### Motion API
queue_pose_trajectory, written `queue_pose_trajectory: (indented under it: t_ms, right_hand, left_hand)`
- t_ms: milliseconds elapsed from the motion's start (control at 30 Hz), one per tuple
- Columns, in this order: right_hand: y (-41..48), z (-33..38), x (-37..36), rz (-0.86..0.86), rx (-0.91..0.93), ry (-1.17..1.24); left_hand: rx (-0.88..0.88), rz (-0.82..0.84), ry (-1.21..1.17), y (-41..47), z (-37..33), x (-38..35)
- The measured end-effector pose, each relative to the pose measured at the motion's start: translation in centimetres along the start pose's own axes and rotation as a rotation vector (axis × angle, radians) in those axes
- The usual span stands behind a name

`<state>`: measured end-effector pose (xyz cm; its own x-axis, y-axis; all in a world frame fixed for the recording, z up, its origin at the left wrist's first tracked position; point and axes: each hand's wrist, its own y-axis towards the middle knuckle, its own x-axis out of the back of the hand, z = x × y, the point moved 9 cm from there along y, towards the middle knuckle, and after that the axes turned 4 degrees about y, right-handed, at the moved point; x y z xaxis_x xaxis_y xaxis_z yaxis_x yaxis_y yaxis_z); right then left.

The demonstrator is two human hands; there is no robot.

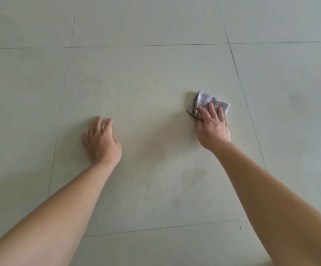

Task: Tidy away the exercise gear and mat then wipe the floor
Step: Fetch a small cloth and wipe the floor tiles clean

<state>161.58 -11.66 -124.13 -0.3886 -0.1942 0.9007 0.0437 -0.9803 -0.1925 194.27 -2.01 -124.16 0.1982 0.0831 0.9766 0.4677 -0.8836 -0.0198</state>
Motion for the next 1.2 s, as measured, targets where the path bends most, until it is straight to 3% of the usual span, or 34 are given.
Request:
queue_pose_trajectory:
  t_ms: [200,300,433,500,600,667,733,900,967,1000,1033,1100,1200]
  right_hand:
    - [-16.7,7.6,-6.5,0.183,0.636,-0.061]
    - [-24.6,7.8,-8.5,0.316,0.844,-0.086]
    - [-24.6,5.8,-7.9,0.326,1.004,-0.142]
    - [-20.7,2.7,-5.9,0.212,0.784,-0.12]
    - [-17.6,-5.4,-1.4,-0.062,0.101,0.027]
    - [-20.1,-8.0,-1.2,-0.136,-0.227,0.079]
    - [-23.7,-6.0,-2.7,-0.148,-0.241,0.059]
    - [-31.3,3.9,-8.1,0.091,0.234,0.055]
    - [-30.7,3.1,-7.6,0.089,0.368,0.038]
    - [-29.5,1.2,-6.9,0.036,0.341,0.036]
    - [-28.1,-1.6,-5.8,-0.044,0.232,0.032]
    - [-25.8,-8.7,-2.7,-0.192,-0.161,0.022]
    - [-25.0,-16.3,0.3,-0.246,-0.697,0.091]
  left_hand:
    - [-0.056,0.039,0.035,-0.7,0.5,-0.2]
    - [-0.046,0.057,0.065,-0.9,0.0,-0.3]
    - [-0.024,0.085,0.087,-1.1,-1.0,-0.1]
    - [-0.029,0.093,0.085,-1.4,-1.7,0.0]
    - [-0.093,0.087,0.061,-2.4,-3.8,-0.1]
    - [-0.152,0.08,0.042,-3.2,-5.4,-0.5]
    - [-0.193,0.085,0.019,-3.9,-6.6,-1.0]
    - [-0.232,0.085,0.01,-4.7,-8.0,-1.4]
    - [-0.23,0.086,0.013,-4.7,-7.9,-1.4]
    - [-0.227,0.09,0.011,-4.7,-7.8,-1.5]
    - [-0.23,0.095,0.008,-4.7,-7.7,-1.5]
    - [-0.249,0.102,0.002,-4.7,-7.5,-1.6]
    - [-0.274,0.113,-0.002,-4.6,-7.3,-1.4]
